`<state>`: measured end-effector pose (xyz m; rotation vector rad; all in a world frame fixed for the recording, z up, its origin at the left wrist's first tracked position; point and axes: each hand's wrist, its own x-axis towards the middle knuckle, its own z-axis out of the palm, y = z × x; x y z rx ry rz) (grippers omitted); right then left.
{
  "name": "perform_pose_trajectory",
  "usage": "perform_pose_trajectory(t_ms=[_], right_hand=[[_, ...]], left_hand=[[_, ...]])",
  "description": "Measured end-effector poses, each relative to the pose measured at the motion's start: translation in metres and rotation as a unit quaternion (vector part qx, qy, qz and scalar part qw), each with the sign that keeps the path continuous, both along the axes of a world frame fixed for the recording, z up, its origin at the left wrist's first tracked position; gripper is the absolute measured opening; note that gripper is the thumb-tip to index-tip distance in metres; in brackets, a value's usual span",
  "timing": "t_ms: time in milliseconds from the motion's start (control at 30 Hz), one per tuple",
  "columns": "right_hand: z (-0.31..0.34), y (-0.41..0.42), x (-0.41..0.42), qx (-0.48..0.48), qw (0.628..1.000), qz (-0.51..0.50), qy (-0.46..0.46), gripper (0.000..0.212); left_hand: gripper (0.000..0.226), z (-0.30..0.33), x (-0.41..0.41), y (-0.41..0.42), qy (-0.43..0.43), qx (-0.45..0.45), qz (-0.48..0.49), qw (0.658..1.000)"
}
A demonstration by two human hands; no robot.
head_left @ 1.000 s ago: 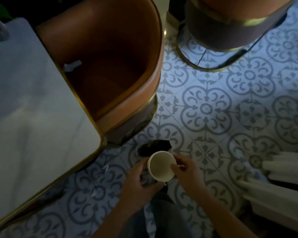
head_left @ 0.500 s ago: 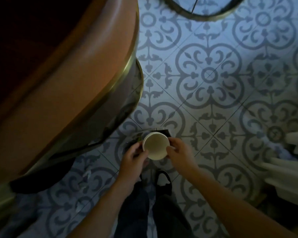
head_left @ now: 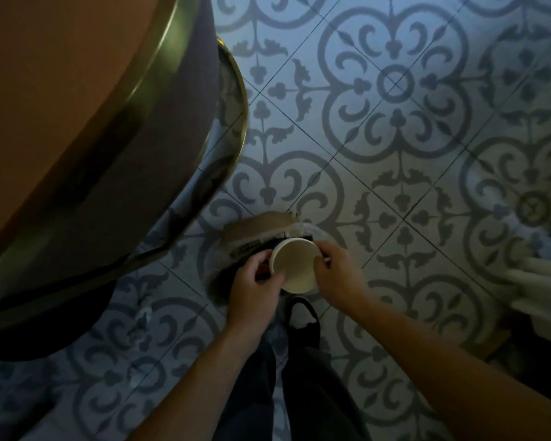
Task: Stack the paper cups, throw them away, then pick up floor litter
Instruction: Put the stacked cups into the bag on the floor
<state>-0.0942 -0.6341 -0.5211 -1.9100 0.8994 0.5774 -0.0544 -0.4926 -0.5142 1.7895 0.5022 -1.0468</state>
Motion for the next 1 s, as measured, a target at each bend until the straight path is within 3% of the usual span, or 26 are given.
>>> perform_pose_trajectory(t_ms=[100, 200, 300, 500, 633, 800, 1000], right_hand=[[-0.008, -0.002, 0.005, 0.01, 1.0, 0.011, 0.01, 0.024], [-0.019, -0.003, 0.009, 0.018, 0.999, 0.0, 0.033, 0.026], [-0.027, -0.003, 0.011, 0.024, 0.998, -0.009, 0.059, 0.039], [-0.04, -0.004, 0.016, 0.007, 0.997, 0.067, 0.031, 0.061], [-0.042, -0.007, 0.014, -0.01, 0.993, 0.109, 0.038, 0.043], [-0.023, -0.005, 0.0, -0.036, 0.988, 0.129, 0.071, 0.037], [0.016, 0.024, -0.024, -0.041, 0.971, 0.213, 0.104, 0.023]], left_hand=[[0.05, -0.013, 0.004, -0.002, 0.032, 0.006, 0.01, 0.999], [0.047, -0.028, 0.009, -0.007, 0.039, 0.009, -0.008, 0.999], [0.043, -0.041, 0.01, -0.012, 0.045, 0.004, -0.01, 0.999], [0.041, -0.061, 0.013, -0.019, 0.068, 0.0, 0.017, 0.998], [0.045, -0.064, 0.016, -0.017, 0.058, 0.008, 0.003, 0.998], [0.049, -0.045, 0.007, 0.003, 0.041, 0.023, -0.041, 0.998], [0.035, 0.003, -0.042, 0.079, -0.004, 0.053, -0.042, 0.998]])
